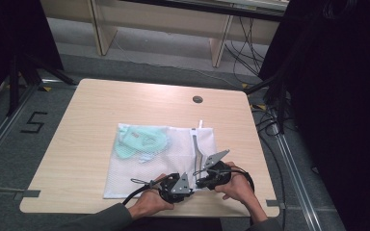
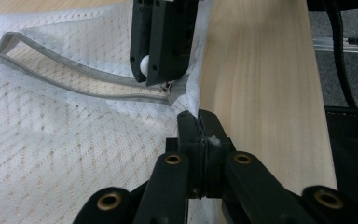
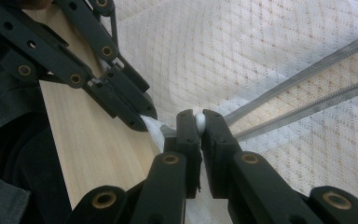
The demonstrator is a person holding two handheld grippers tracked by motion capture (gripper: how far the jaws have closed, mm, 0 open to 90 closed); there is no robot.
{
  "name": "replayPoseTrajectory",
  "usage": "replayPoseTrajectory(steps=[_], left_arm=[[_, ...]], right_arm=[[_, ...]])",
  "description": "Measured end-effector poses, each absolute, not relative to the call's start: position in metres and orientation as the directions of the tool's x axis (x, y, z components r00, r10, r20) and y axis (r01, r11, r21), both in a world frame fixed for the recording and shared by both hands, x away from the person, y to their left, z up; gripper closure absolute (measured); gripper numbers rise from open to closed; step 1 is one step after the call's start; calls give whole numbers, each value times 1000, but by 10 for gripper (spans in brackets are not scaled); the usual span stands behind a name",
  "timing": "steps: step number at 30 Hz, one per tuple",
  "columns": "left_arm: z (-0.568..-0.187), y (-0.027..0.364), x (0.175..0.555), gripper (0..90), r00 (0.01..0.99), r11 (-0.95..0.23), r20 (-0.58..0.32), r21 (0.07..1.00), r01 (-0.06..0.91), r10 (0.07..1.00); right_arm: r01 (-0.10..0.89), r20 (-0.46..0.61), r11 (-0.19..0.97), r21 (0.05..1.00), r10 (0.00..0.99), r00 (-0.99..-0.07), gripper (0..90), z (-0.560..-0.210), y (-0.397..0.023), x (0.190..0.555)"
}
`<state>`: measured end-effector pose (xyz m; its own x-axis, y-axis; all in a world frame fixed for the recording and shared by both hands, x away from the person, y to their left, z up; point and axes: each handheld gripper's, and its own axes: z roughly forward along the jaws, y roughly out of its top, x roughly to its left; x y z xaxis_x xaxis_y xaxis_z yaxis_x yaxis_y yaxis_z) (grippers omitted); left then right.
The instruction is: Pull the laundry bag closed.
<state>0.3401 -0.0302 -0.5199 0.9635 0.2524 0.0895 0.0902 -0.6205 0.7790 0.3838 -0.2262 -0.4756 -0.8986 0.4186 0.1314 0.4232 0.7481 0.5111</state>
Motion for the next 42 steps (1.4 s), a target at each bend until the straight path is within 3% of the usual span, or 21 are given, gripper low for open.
replayPoseTrajectory(steps=[3,4,7,42], left_arm=[[-520,-32,337,890,965,-617,88,782,87,248],[-520,-31,338,890,966,-626,97,776,77,239],[-519,-30,339,890,967,-630,93,772,81,239],[-516,-27,330,889,971,-622,79,779,82,227]], right_arm=[[421,107,775,471,423,-900,867,-479,-225,384],[451,142,765,459,438,-888,867,-479,-226,383],[429,122,755,496,429,-895,867,-480,-229,386],[371,60,779,505,397,-916,867,-481,-225,404]])
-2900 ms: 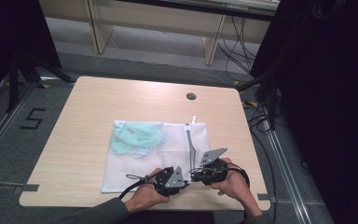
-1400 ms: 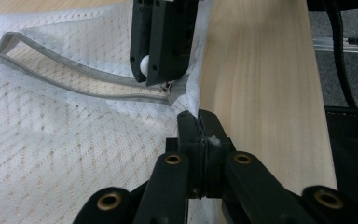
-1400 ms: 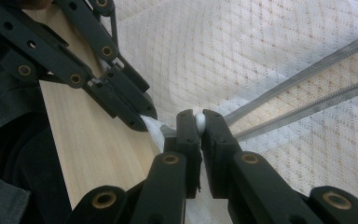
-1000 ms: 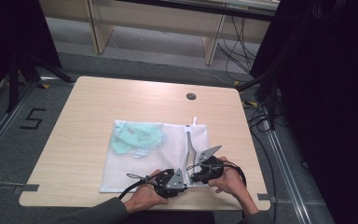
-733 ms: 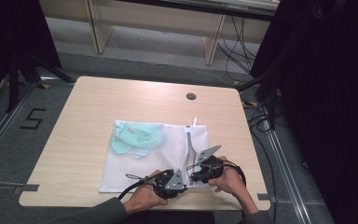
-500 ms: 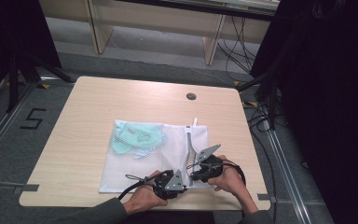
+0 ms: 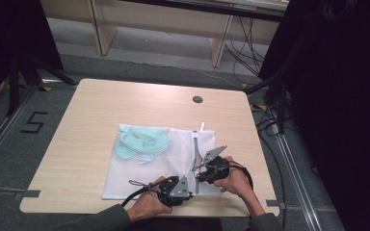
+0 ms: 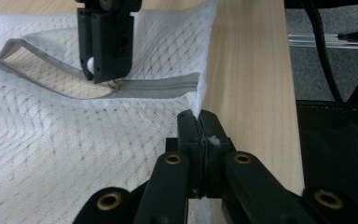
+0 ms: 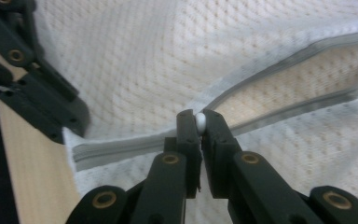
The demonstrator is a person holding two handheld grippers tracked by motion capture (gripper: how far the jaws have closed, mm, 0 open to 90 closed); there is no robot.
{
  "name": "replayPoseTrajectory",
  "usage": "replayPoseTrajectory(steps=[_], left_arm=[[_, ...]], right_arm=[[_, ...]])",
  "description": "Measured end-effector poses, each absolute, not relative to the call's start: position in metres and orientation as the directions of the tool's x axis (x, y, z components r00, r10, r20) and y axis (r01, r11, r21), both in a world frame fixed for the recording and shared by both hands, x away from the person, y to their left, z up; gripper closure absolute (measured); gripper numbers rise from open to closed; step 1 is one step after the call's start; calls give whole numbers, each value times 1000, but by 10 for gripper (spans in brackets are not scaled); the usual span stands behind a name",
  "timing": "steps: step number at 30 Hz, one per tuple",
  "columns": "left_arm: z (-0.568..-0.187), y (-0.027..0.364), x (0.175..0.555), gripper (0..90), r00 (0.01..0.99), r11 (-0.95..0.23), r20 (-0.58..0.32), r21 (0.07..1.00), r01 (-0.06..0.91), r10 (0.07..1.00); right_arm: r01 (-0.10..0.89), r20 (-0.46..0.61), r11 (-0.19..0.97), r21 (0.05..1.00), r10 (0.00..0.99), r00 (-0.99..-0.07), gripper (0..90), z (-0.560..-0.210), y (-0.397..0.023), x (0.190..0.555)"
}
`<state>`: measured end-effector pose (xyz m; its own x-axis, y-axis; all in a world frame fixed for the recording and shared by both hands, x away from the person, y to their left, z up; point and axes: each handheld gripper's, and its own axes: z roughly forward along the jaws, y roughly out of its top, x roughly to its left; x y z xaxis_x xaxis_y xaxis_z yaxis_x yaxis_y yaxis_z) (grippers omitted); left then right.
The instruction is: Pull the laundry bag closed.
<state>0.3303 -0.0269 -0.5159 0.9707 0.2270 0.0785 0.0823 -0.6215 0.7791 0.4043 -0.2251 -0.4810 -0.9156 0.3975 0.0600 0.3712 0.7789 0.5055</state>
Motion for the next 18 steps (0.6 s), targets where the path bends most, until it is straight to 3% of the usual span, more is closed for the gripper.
replayPoseTrajectory(steps=[18], left_arm=[[-516,-24,327,889,977,-634,76,770,69,198]], right_arm=[[363,27,785,502,406,-914,867,-481,-224,420]])
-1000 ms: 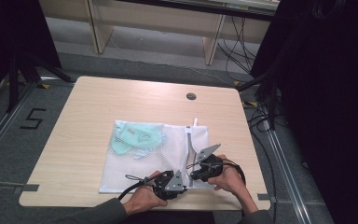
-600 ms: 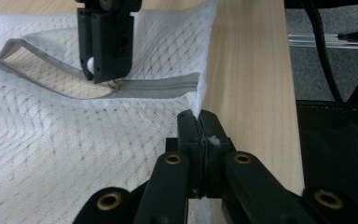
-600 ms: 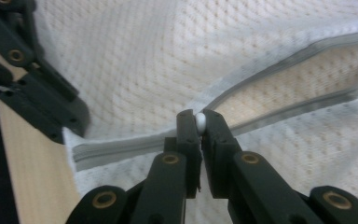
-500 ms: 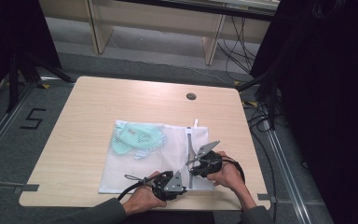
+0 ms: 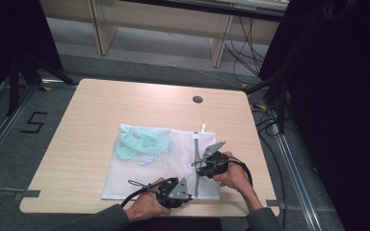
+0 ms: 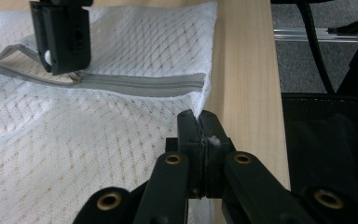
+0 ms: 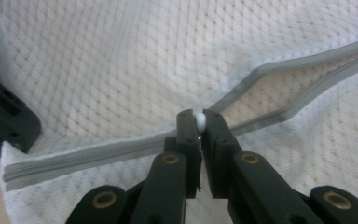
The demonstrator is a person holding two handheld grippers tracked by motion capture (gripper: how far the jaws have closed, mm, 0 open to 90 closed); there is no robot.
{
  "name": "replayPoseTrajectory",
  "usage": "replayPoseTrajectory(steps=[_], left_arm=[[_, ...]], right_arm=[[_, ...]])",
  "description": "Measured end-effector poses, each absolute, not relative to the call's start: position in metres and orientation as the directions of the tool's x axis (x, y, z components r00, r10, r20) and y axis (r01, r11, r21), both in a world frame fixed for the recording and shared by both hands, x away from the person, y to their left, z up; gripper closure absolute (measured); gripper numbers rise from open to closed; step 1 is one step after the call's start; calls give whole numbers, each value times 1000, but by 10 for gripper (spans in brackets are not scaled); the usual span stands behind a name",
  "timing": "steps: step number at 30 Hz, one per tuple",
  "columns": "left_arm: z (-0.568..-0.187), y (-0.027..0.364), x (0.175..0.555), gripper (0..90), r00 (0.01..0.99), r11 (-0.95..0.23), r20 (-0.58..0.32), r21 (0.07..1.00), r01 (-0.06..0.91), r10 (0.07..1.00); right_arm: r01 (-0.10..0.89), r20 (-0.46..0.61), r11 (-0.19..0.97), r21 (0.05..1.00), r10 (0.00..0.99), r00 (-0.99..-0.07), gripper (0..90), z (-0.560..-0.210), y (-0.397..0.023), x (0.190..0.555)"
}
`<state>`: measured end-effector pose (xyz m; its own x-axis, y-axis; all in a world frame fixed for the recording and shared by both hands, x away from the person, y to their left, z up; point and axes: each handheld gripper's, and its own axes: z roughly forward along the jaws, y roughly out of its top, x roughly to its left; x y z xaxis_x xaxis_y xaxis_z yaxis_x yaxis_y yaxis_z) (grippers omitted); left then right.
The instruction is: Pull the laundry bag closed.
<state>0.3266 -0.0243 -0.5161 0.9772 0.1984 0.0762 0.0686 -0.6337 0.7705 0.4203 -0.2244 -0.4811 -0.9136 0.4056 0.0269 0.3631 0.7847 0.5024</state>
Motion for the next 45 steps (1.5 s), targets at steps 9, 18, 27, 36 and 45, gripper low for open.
replayPoseTrajectory(steps=[9,18,27,36,45], left_arm=[[-514,-22,324,889,979,-638,72,768,66,189],[-513,-22,324,889,979,-632,63,771,75,193],[-512,-21,324,889,979,-630,60,773,77,193],[-512,-21,323,889,980,-639,46,764,89,191],[-509,-20,323,889,979,-622,33,776,102,202]], right_arm=[[356,17,783,510,404,-914,867,-482,-223,427],[356,5,783,510,411,-912,867,-480,-224,432],[344,-13,785,515,408,-913,867,-479,-222,435],[332,-29,790,515,404,-914,867,-478,-221,440],[367,-28,761,535,451,-892,867,-478,-226,445]])
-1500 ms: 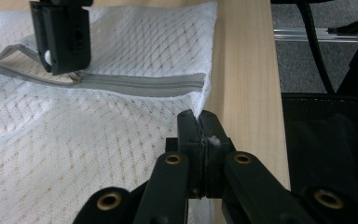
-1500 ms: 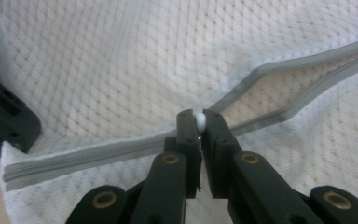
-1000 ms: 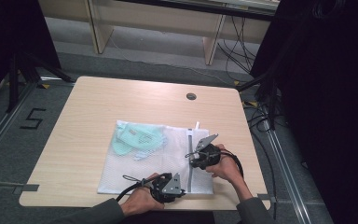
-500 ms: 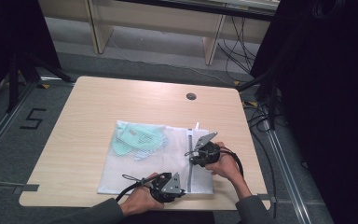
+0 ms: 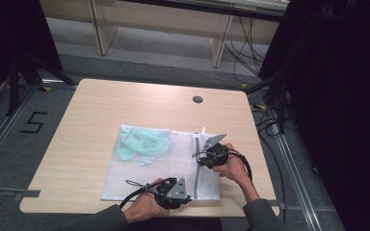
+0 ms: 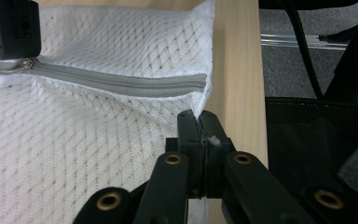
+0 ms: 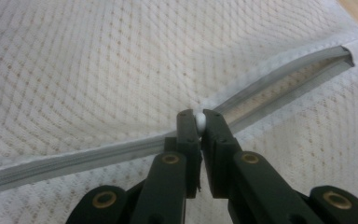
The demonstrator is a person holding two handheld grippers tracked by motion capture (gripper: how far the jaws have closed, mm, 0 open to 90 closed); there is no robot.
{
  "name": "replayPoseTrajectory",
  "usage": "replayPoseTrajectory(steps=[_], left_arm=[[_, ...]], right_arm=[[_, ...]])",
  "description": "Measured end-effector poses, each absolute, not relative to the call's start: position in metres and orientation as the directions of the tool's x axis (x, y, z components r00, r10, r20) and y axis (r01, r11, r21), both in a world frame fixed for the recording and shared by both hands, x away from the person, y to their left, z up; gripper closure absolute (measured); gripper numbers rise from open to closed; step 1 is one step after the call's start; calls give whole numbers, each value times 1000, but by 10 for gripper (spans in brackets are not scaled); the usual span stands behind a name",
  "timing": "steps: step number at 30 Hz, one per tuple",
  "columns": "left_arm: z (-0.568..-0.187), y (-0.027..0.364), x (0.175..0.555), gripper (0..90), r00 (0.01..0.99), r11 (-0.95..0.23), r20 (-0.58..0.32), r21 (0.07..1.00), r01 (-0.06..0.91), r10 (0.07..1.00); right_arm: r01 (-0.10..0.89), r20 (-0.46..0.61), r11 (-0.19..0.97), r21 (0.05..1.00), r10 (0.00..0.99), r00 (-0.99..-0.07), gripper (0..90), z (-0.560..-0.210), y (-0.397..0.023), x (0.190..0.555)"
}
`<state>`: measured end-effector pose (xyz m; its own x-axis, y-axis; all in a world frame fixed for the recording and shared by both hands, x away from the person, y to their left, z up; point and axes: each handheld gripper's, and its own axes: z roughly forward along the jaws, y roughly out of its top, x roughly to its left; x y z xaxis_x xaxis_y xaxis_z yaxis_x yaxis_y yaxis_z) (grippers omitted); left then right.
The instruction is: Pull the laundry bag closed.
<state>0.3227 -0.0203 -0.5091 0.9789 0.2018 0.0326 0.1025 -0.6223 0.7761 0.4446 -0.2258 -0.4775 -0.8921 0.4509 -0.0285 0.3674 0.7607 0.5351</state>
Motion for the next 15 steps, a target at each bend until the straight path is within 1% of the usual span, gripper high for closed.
replayPoseTrajectory(steps=[2,4,5,6,9,10,13,15], left_arm=[[-509,-21,323,889,980,-627,36,773,98,198],[-509,-21,323,889,979,-624,36,775,99,199],[-509,-21,323,889,979,-624,38,775,97,199],[-509,-21,323,889,979,-624,37,775,98,199],[-509,-22,322,889,981,-624,31,776,99,194],[-509,-22,321,889,982,-630,38,771,90,186],[-509,-22,320,889,983,-645,58,761,68,172],[-510,-23,320,889,983,-636,43,767,83,179]], right_arm=[[380,-20,753,536,462,-887,867,-478,-226,445],[410,18,747,523,472,-882,867,-477,-226,443],[380,-17,754,536,460,-888,867,-478,-226,446],[371,-32,755,541,459,-888,867,-479,-226,448],[375,-30,758,534,461,-887,867,-478,-225,448],[362,-54,761,539,460,-886,867,-477,-226,450],[368,-49,761,535,463,-885,867,-478,-227,454],[361,-55,762,537,459,-887,867,-478,-227,455]])
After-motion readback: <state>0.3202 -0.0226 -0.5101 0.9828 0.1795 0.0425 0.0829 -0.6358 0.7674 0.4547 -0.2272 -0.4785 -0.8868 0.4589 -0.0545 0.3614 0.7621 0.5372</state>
